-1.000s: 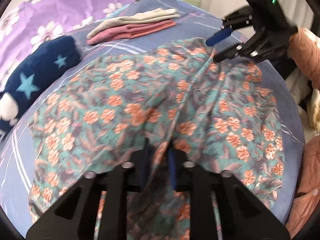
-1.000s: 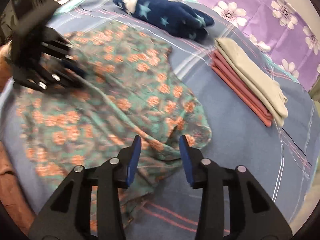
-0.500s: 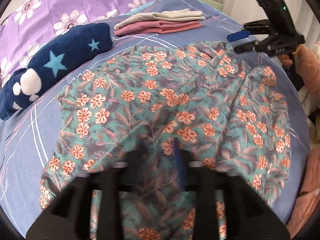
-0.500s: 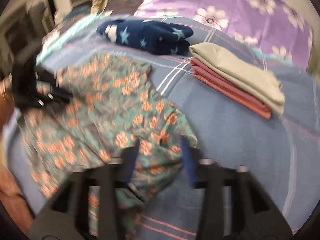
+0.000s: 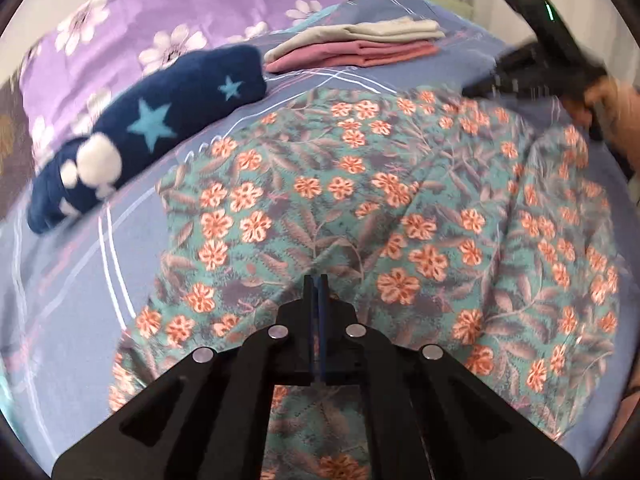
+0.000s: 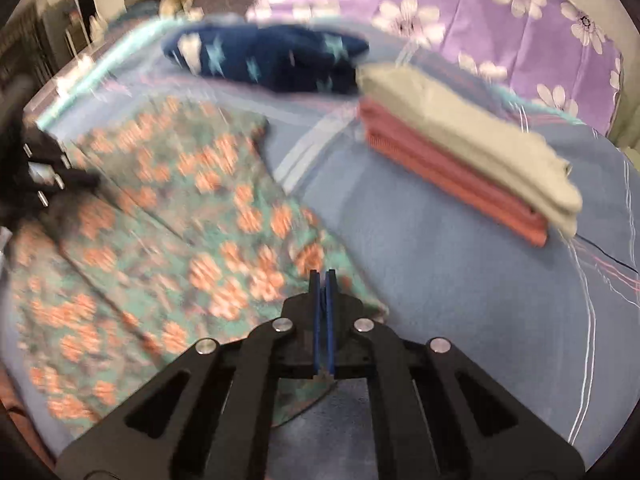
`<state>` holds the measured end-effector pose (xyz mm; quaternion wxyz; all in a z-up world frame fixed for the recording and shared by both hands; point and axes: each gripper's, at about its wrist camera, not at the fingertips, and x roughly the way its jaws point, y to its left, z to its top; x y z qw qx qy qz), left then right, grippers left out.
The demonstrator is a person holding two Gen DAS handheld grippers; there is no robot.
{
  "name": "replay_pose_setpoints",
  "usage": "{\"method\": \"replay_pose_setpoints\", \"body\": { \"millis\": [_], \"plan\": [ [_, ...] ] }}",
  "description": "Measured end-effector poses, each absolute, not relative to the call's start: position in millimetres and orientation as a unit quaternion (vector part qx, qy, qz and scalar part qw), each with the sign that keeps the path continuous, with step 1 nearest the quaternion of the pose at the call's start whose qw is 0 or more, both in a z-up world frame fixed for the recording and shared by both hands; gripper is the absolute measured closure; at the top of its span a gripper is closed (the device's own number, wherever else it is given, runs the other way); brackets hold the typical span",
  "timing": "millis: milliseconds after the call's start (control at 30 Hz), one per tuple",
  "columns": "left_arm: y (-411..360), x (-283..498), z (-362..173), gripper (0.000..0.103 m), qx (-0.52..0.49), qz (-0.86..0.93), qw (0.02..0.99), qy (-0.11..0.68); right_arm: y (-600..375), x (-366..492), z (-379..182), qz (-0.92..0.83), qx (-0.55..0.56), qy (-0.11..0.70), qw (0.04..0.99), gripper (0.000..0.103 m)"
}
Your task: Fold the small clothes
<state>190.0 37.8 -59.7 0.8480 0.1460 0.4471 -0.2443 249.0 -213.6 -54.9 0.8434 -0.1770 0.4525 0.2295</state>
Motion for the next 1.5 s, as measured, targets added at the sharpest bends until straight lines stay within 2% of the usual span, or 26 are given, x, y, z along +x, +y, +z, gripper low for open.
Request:
{"method": "replay_pose_setpoints", "body": {
  "millis": [67, 200, 233, 267, 333, 400, 467, 567, 633, 767, 833, 900, 933, 967, 1000, 1033, 1133, 1200, 1233, 1267, 1333, 1400, 1433, 1500],
  "plan": [
    [45.2, 182.9, -51.5, 0.097, 0.137, -0.238, 0.854, 0.442, -218.6, 240.9, -48.8, 0.213, -0.164, 0.440, 0.857, 0.090],
    [61.7, 151.9, -33.7, 0.083, 0.133, -0.222, 0.869, 0.422, -243.5, 205.7, -19.8, 0.227, -0.085, 0.418, 0.876, 0.089],
    [63.6, 146.1, -33.4, 0.074, 0.129, -0.221, 0.870, 0.422, -247.3, 196.1, -17.7, 0.240, -0.071, 0.417, 0.874, 0.088],
    [67.3, 139.1, -35.4, 0.067, 0.129, -0.208, 0.871, 0.425, -251.7, 183.6, -18.9, 0.246, -0.061, 0.420, 0.871, 0.081],
    [72.9, 126.1, -39.7, 0.066, 0.133, -0.178, 0.874, 0.433, -260.9, 169.2, -22.9, 0.235, -0.053, 0.425, 0.873, 0.071],
    [82.2, 108.6, -36.7, 0.064, 0.115, -0.163, 0.879, 0.433, -272.1, 154.8, -26.4, 0.228, -0.023, 0.429, 0.874, 0.071],
    [91.7, 85.0, -27.7, 0.049, 0.096, -0.148, 0.892, 0.415, -287.0, 139.8, -29.6, 0.226, 0.025, 0.430, 0.874, 0.069],
    [105.9, 51.6, -15.1, 0.046, 0.059, -0.128, 0.908, 0.394, -296.7, 122.5, -28.4, 0.227, 0.054, 0.424, 0.875, 0.066],
    [111.0, 36.7, -13.1, 0.046, 0.038, -0.121, 0.910, 0.394, -297.9, 108.0, -24.1, 0.241, 0.055, 0.416, 0.875, 0.064],
    [117.3, 14.4, -26.3, 0.046, 0.013, -0.110, 0.902, 0.416, -286.2, 91.7, -28.5, 0.278, 0.040, 0.419, 0.863, 0.050],
    [117.6, 10.8, -37.2, 0.046, -0.003, -0.111, 0.897, 0.429, -273.6, 91.2, -42.4, 0.279, 0.019, 0.438, 0.854, 0.049],
    [116.7, 8.9, -50.3, 0.049, -0.011, -0.104, 0.892, 0.440, -263.0, 93.0, -53.2, 0.257, -0.008, 0.454, 0.853, 0.073],
    [117.0, 9.4, -53.0, 0.063, -0.014, -0.100, 0.892, 0.441, -261.9, 96.4, -54.8, 0.240, -0.008, 0.462, 0.854, 0.097],
    [120.3, 9.5, -51.4, 0.087, -0.026, -0.097, 0.894, 0.438, -264.6, 98.5, -53.5, 0.235, 0.004, 0.461, 0.856, 0.098],
    [124.9, 10.4, -47.9, 0.097, -0.042, -0.096, 0.896, 0.433, -271.4, 101.3, -47.7, 0.235, 0.034, 0.456, 0.858, 0.098],
    [130.3, 10.0, -43.4, 0.103, -0.059, -0.095, 0.899, 0.425, -277.4, 103.1, -41.0, 0.238, 0.058, 0.448, 0.860, 0.098],
    [141.4, 7.8, -31.9, 0.103, -0.069, -0.080, 0.908, 0.405, -289.9, 106.9, -21.5, 0.259, 0.101, 0.429, 0.860, 0.098],
    [147.8, 9.6, -32.9, 0.093, -0.068, -0.062, 0.908, 0.410, -292.6, 107.5, -18.4, 0.262, 0.104, 0.427, 0.860, 0.098],
    [150.8, 10.3, -35.5, 0.066, -0.071, -0.058, 0.905, 0.415, -292.9, 107.6, -18.6, 0.261, 0.105, 0.428, 0.859, 0.098],
    [152.9, 10.9, -39.6, 0.047, -0.071, -0.047, 0.904, 0.419, -292.5, 109.1, -20.6, 0.261, 0.109, 0.431, 0.857, 0.098],
    [151.4, 13.2, -48.0, 0.046, -0.077, -0.067, 0.899, 0.427, -293.5, 111.8, -26.4, 0.262, 0.122, 0.440, 0.850, 0.098],
    [148.2, 16.0, -51.1, 0.071, -0.084, -0.094, 0.893, 0.432, -294.2, 115.5, -29.2, 0.263, 0.137, 0.445, 0.845, 0.098],
    [147.6, 17.3, -50.3, 0.096, -0.087, -0.101, 0.892, 0.433, -294.8, 117.8, -27.5, 0.269, 0.146, 0.443, 0.843, 0.098],
    [147.2, 21.1, -36.9, 0.096, -0.094, -0.112, 0.897, 0.417, -296.0, 122.6, -20.9, 0.277, 0.166, 0.436, 0.840, 0.098]
  ]
}}
